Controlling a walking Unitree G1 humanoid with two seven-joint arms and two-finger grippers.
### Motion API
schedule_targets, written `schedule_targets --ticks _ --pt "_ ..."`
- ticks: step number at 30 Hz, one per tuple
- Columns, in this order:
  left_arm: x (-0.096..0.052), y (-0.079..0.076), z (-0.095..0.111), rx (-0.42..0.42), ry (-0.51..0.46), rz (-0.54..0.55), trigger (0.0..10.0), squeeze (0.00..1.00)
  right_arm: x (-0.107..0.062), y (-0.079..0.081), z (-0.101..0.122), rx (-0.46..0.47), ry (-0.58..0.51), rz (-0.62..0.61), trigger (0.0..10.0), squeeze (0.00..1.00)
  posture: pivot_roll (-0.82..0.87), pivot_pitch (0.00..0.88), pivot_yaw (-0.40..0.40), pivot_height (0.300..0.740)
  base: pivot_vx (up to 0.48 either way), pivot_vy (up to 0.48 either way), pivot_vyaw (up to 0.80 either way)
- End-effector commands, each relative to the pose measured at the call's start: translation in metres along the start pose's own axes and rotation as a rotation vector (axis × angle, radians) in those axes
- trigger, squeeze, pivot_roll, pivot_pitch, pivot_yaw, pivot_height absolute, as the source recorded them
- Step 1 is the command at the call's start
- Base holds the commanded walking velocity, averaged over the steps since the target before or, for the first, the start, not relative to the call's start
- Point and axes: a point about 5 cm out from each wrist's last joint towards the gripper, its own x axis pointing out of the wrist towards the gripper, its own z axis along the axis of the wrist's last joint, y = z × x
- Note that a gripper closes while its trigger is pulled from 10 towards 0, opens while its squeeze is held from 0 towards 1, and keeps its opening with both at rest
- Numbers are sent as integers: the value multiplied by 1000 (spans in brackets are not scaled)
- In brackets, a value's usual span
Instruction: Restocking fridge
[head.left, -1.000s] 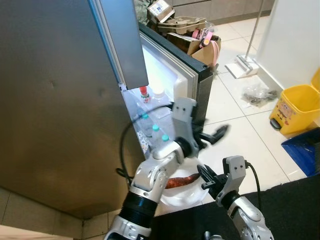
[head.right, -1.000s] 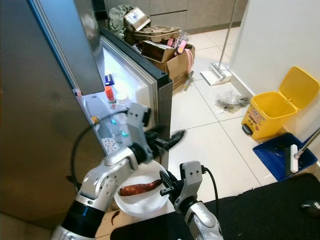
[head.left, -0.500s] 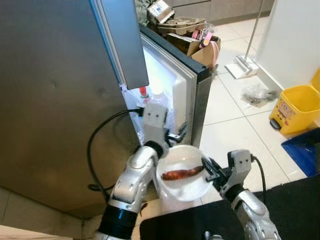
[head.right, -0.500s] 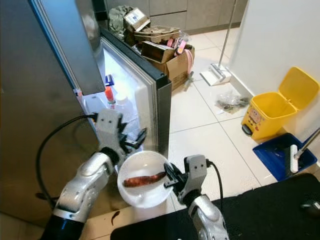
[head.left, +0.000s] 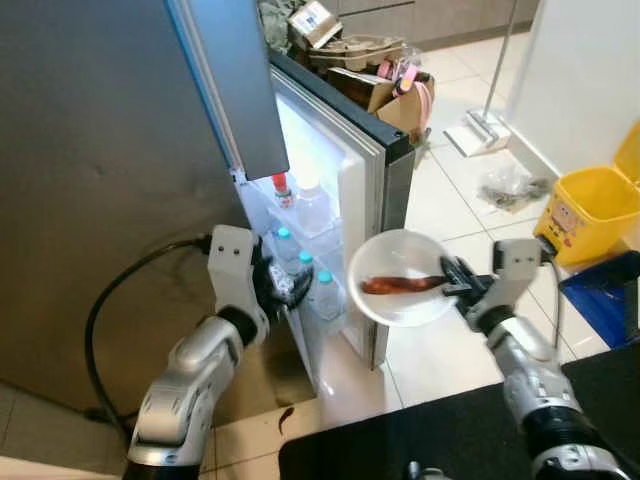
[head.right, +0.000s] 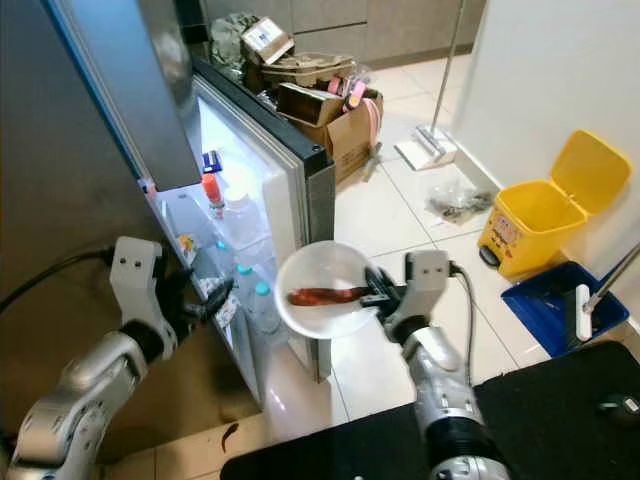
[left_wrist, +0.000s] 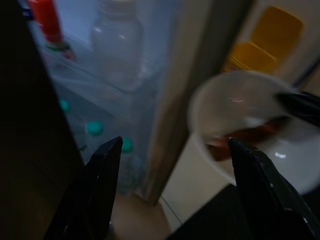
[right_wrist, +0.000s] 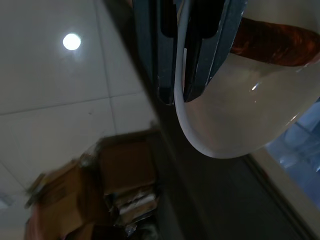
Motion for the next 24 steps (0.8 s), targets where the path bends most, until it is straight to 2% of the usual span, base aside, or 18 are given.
schedule_targets --ticks 1,2,3,5,9,12,15,17,18,19,22,23,24 --pt "-6 3 -3 13 35 1 10000 0 2 1 1 7 -7 6 10000 0 8 215 87 717 0 0 0" --pt "-14 4 -8 26 65 7 10000 0 8 4 6 16 -16 25 10000 0 22 220 88 717 0 0 0" --pt "-14 4 -8 26 65 7 10000 0 8 4 6 16 -16 25 10000 0 22 220 88 717 0 0 0" --pt "-24 5 -15 37 108 27 10000 0 18 10 11 36 -25 53 10000 0 37 225 91 717 0 0 0" --pt "-27 4 -15 31 122 28 10000 0 25 13 14 29 -24 37 10000 0 44 229 93 717 0 0 0" --pt "-28 2 -16 29 130 24 10000 0 30 9 20 27 -34 -19 10000 0 48 231 98 717 0 0 0" --pt "-29 0 -16 29 139 15 10000 0 32 -4 33 44 -67 -122 10000 0 45 230 103 717 0 0 0" --pt "-29 0 -16 30 140 15 10000 0 32 -7 35 47 -74 -141 10000 0 44 230 103 717 0 0 0" --pt "-29 1 -16 30 143 14 10000 0 29 -18 41 38 -91 -194 10000 0 37 231 105 717 0 0 0" --pt "-29 1 -16 30 143 14 10000 0 29 -18 41 38 -91 -194 10000 0 37 231 105 717 0 0 0" --pt "-27 1 -16 29 148 12 10000 0 20 -42 51 -3 -115 -303 10000 0 27 230 107 717 0 0 0" --pt "-27 1 -16 28 150 10 10000 0 11 -57 56 -20 -130 -355 10000 0 20 229 108 717 0 0 0" --pt "-27 1 -16 28 150 10 10000 0 11 -57 56 -20 -130 -355 10000 0 20 229 108 717 0 0 0"
